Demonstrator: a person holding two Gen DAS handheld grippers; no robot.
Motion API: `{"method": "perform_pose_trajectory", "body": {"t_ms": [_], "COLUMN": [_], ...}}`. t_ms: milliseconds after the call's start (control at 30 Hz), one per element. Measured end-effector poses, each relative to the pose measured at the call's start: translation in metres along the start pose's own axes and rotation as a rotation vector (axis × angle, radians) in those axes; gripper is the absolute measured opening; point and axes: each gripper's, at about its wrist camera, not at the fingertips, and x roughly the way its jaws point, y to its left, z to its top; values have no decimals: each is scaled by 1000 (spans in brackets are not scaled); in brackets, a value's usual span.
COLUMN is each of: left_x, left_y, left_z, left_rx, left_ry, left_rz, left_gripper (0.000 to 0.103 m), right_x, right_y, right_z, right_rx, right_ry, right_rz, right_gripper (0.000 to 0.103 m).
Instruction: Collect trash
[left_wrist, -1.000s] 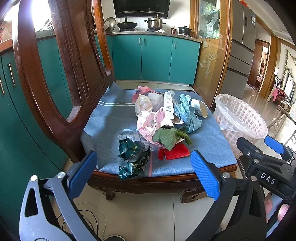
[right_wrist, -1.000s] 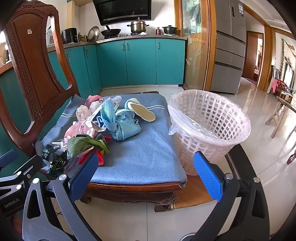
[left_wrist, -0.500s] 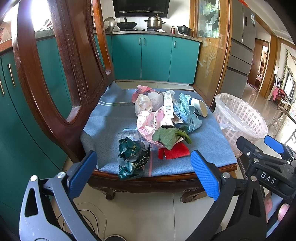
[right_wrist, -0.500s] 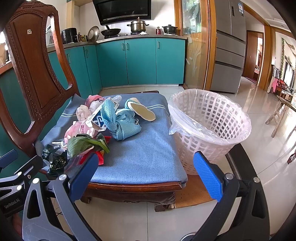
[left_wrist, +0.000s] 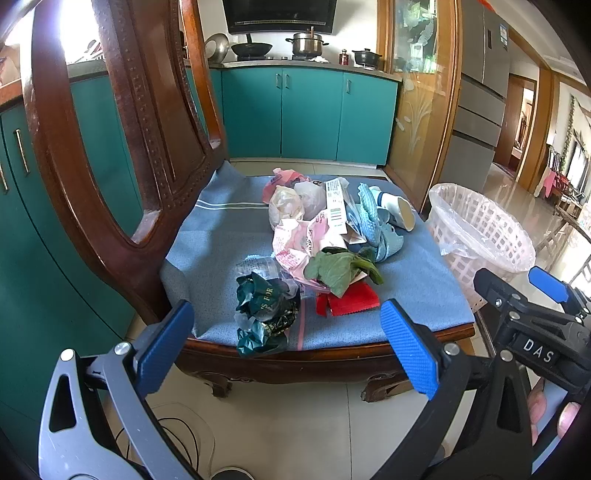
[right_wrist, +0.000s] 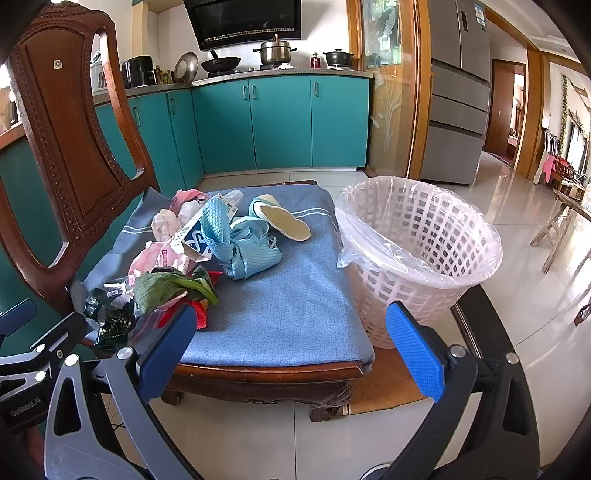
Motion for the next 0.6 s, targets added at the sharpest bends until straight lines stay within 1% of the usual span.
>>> {"method": "perform_pose_trajectory", "body": {"t_ms": [100, 233, 300, 333, 400, 433, 533, 600], "left_x": [0, 1, 7, 10, 16, 18, 22, 23], "left_y": [0, 2, 4, 7, 10, 11, 16, 18], "left_z": [-1, -2, -5, -7, -9, -10, -11, -11], "left_rx": [4, 1, -17, -36, -62, -65, -70, -64], "left_ry": [-3, -32, -23, -13, 10, 18, 39, 55], "left_rz": [3, 9, -17, -41, -54, -54, -39, -28], "left_gripper": [100, 100, 100, 100, 100, 100, 100, 100], "right_x": [0, -1, -2, -3, -3, 0, 16, 32], "right_y": [-1, -3, -4, -4, -3, -1, 5, 8], "right_z": [0, 0, 1, 2, 5, 7, 11, 11], "right_rx": [2, 8, -7, -20, -73, -117, -249, -304], "right_ry": [-2, -13, -29, -40, -61, -57, -20, 31], "right_rz": [0, 17, 47, 77, 168, 188, 196, 223], "right_gripper": [100, 100, 100, 100, 100, 100, 100, 91]}}
